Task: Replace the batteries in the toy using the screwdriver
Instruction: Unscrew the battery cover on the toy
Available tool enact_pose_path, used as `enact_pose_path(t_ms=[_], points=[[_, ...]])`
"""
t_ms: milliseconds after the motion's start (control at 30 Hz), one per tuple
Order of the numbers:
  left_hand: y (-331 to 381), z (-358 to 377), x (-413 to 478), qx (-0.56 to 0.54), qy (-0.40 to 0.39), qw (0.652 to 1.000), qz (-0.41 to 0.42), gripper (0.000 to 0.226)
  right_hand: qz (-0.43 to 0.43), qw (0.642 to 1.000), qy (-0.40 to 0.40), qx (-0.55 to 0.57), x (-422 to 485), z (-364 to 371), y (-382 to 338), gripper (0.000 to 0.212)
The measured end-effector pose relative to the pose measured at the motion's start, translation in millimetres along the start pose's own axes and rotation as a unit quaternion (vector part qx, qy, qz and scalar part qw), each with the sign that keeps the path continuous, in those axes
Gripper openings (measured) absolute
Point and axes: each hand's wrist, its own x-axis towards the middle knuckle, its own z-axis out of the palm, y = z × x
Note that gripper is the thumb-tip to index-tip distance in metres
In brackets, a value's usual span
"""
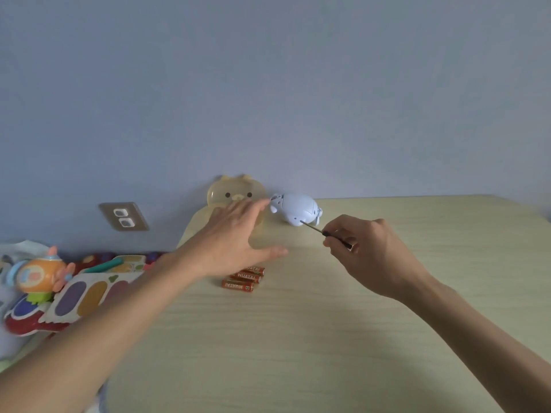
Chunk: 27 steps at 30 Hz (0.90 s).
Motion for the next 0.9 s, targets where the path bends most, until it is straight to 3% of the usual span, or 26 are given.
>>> enact_pose_path(t_ms=[100, 233, 300, 433, 533, 700, 900], points=[[0, -4, 51, 0.014, 0.008, 1.000, -0.008, 0.103, 0.016, 1.000, 0.008, -0.001, -1, -8, 5, 0.009], [7, -4, 83, 0.064, -0.078, 0.995, -0.011, 0.110, 0.054, 0.998, 0.011, 0.003, -11, -24, 11, 0.012], [7, -5, 89, 0.050, -0.104, 0.993, -0.022, 0.101, 0.072, 0.997, 0.012, 0.010, -15, -33, 14, 0.013], [-2, 4, 95, 0.041, -0.057, 0.997, 0.017, 0.072, 0.079, 0.997, 0.017, 0.004, -19, -46, 21, 0.018], [2, 14, 87, 0.033, -0.027, 0.998, 0.050, 0.067, 0.085, 0.996, 0.014, 0.001, -20, -52, 24, 0.025], [27, 21, 43, -0.105, 0.018, 0.990, 0.095, 0.057, 0.073, 0.997, 0.001, 0.030, -21, -57, 14, 0.023], [50, 42, -9, -0.234, 0.033, 0.967, 0.094, 0.064, 0.053, 0.992, 0.002, 0.118, -34, -75, -5, 0.012]])
